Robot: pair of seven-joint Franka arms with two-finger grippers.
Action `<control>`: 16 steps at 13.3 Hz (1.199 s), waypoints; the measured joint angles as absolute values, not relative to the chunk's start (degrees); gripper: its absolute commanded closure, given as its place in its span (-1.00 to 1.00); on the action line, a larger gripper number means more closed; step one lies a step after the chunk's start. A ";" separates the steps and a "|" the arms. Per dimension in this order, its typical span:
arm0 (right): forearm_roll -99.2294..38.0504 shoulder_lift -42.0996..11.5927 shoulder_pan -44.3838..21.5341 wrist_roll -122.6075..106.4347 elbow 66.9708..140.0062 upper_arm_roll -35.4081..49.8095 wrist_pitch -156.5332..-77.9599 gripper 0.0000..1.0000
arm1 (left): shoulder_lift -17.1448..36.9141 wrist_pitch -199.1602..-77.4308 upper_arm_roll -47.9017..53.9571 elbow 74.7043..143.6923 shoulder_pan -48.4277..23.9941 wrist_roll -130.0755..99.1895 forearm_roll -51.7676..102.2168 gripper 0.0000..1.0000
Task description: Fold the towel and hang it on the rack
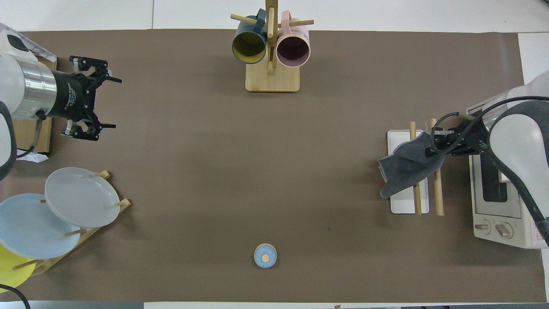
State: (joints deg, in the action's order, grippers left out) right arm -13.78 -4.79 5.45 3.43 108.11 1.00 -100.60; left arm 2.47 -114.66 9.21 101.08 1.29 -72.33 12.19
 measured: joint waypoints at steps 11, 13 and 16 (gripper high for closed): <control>-5.33 -2.57 11.15 -6.60 109.66 1.04 -100.23 1.00 | 2.29 -107.40 9.70 97.82 4.64 -16.76 1.04 -1.00; -5.17 -2.42 12.03 -7.37 110.47 1.05 -100.23 1.00 | 2.29 -102.92 9.38 96.94 3.26 -10.42 -0.24 -1.00; -4.95 -1.63 13.86 -9.06 112.60 1.07 -100.52 1.00 | 2.25 -97.67 8.96 97.05 1.59 -6.60 -0.63 -1.00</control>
State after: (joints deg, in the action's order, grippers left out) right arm -4.95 -1.63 13.86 -9.06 112.60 1.07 -100.52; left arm 2.25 -97.67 8.96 97.05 1.59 -6.60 -0.63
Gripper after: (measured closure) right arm 0.978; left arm 0.000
